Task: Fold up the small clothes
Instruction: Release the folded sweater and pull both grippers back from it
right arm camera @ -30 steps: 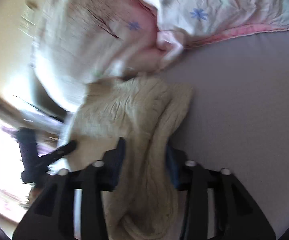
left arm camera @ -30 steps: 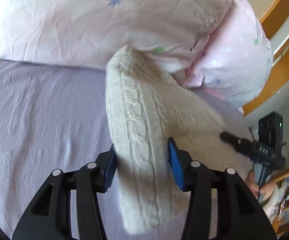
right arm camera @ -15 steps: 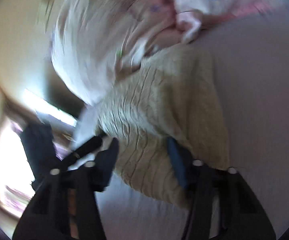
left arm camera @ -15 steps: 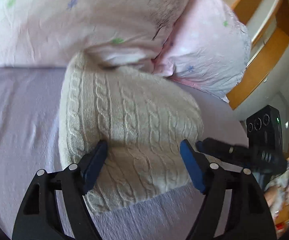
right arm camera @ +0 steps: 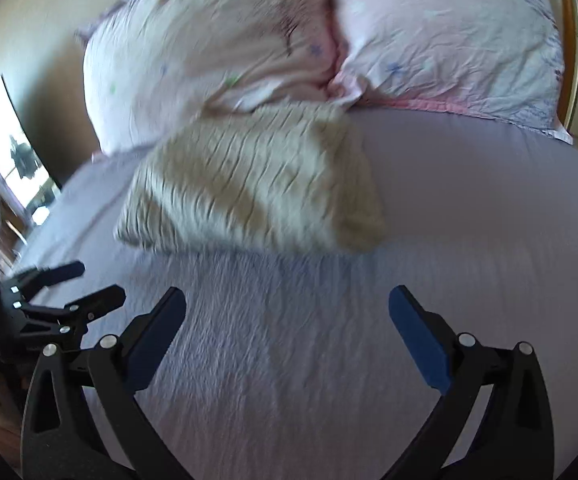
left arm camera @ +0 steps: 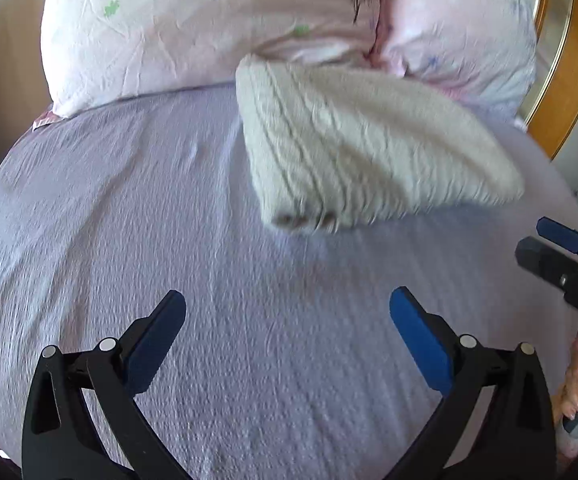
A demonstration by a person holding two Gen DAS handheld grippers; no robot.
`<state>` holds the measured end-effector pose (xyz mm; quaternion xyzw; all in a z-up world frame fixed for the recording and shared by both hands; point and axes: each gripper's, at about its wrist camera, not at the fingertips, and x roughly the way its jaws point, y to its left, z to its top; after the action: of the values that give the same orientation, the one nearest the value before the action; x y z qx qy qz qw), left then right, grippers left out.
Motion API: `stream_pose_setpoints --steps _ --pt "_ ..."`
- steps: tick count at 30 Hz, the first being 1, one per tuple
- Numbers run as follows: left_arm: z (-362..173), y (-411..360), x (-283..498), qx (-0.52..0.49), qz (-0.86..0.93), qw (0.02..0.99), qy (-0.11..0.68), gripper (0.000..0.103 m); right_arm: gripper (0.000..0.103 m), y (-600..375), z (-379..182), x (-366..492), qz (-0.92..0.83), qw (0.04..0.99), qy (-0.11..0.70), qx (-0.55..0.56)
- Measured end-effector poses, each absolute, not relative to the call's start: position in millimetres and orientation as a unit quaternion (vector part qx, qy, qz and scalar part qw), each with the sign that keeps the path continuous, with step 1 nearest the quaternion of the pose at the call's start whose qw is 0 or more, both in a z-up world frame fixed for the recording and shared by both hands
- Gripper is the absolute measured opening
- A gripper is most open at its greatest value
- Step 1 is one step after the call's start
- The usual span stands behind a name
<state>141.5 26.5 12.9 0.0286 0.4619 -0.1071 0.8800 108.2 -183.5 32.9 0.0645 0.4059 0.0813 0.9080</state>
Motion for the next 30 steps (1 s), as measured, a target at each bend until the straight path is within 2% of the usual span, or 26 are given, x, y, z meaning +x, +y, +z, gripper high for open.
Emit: stream_pose_setpoints --steps 11,30 --pt "-2.1 26.6 136.3 0.054 -0.080 0.884 0.457 0.102 0.101 -154.9 -7.3 123.5 0.040 0.890 0.453 0.018" --pt "-2.3 25.5 136.0 0.057 -0.081 0.884 0.456 0.102 0.101 -148.5 -9.7 123.2 0.024 0.888 0.458 -0.006"
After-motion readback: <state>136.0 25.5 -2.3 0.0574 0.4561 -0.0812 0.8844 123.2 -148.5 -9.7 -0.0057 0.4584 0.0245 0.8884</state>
